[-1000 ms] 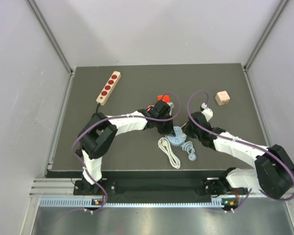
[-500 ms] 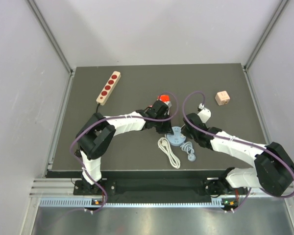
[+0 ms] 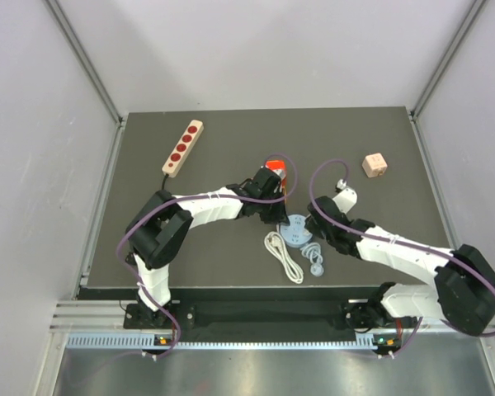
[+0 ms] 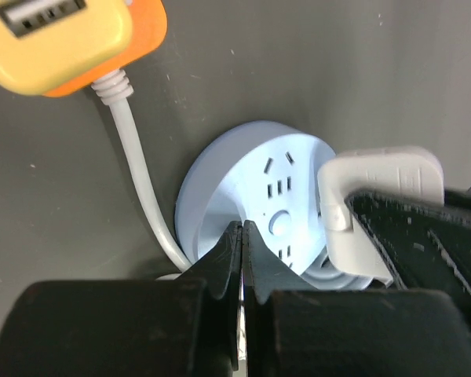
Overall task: Insert the plug
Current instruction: Insert the plug into the socket.
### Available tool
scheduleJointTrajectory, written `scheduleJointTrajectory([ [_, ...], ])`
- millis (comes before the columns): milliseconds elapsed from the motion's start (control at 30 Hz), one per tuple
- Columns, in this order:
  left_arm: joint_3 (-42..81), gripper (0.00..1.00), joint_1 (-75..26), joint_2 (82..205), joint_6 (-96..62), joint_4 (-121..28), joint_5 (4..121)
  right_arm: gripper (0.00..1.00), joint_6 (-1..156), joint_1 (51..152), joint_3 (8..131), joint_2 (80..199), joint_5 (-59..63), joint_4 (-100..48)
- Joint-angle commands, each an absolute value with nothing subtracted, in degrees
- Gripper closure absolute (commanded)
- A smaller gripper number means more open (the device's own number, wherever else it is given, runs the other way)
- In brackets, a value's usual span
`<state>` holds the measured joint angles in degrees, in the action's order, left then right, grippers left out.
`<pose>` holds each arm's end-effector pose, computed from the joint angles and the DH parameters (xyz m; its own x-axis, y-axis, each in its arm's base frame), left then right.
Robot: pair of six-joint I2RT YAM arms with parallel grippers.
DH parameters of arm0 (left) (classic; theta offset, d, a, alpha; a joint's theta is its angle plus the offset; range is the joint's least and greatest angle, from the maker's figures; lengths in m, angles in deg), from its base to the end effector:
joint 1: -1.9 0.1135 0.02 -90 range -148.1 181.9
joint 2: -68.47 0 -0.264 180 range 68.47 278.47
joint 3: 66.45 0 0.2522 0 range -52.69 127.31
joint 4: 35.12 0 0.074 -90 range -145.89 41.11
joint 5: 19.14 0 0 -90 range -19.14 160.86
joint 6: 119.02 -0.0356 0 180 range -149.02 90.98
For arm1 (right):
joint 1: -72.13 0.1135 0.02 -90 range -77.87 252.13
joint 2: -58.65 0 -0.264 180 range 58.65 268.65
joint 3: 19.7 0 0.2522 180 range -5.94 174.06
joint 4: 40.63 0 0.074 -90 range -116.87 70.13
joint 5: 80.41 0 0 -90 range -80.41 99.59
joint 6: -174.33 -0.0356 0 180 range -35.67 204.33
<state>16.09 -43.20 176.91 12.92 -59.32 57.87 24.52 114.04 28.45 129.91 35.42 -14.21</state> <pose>0.2767 -0.2891 0.1704 -0.9321 0.0128 -0.3619 0.2272 0.7988 -0.5570 0.1860 0.1461 0.1838 -0.6225 0.4867 -0.6129 0.2928 0.8711 0.3943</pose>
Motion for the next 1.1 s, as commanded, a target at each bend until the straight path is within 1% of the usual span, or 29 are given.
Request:
scheduleJointTrajectory([
  [0, 14.1, 1.0, -42.4, 180.2, 9.0, -66.2, 67.7, 1.0, 21.0, 118.4, 20.8, 129.8, 27.7, 0.1],
  [167, 17.4, 1.0, -42.0, 180.6, 8.2, -68.7, 70.1, 1.0, 13.3, 121.2, 16.6, 125.7, 27.4, -6.3],
  [367, 17.8, 1.0, -42.0, 179.8, 8.2, -69.5, 69.6, 1.0, 10.3, 122.9, 17.8, 123.3, 31.3, -0.2],
  [567, 17.4, 1.0, -42.1, 172.6, 8.1, -68.6, 68.1, 1.0, 9.1, 123.3, 15.6, 120.7, 31.2, -1.1],
  [700, 18.2, 1.0, -42.5, 169.7, 8.7, -68.7, 65.8, 1.0, 8.8, 123.3, 15.8, 120.5, 31.9, -1.2],
  [867, 14.6, 1.0, -43.8, 166.1, 10.9, -62.7, 58.0, 1.0, 8.5, 123.3, 15.4, 120.0, 31.9, -2.5],
  [933, 12.3, 1.0, -44.2, 165.9, 12.0, -60.8, 55.2, 1.0, 8.3, 123.3, 15.4, 120.1, 32.0, -2.6],
  [1067, 9.4, 1.0, -46.1, 167.7, 13.8, -58.5, 55.1, 1.0, 7.8, 123.4, 14.9, 119.6, 31.9, -2.9],
])
